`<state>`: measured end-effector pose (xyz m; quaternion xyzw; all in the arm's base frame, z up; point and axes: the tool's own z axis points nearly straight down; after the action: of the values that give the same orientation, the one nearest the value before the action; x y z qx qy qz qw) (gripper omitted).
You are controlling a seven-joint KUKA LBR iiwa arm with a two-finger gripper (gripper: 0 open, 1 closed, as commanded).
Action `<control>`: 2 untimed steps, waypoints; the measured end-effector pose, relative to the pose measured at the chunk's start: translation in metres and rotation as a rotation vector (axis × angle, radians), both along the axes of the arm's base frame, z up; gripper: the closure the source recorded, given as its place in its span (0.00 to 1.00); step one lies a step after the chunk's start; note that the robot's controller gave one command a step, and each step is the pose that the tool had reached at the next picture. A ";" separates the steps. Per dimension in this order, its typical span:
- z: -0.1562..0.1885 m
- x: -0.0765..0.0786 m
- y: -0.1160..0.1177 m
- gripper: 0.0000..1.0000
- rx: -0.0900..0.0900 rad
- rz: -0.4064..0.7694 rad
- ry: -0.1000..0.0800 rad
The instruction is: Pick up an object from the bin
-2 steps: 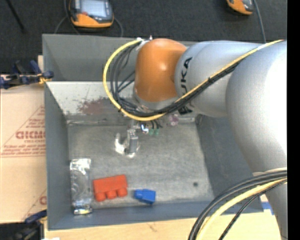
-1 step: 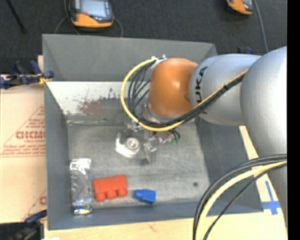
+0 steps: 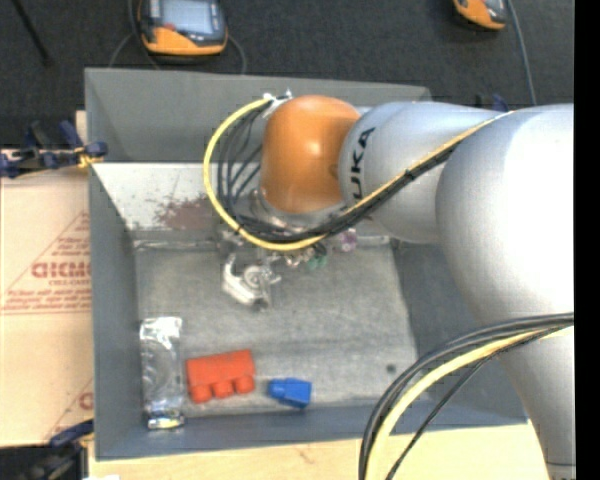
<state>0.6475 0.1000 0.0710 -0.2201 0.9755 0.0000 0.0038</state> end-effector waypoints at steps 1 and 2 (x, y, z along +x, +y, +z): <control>0.000 -0.001 -0.002 1.00 0.001 -0.006 0.003; 0.113 -0.063 -0.035 1.00 -0.003 0.037 -0.003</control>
Offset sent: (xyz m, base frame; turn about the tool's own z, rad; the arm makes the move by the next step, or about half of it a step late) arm 0.0000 0.0000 0.0000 0.0000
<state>0.5843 0.0653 0.1844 -0.2378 0.9713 -0.0015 0.0049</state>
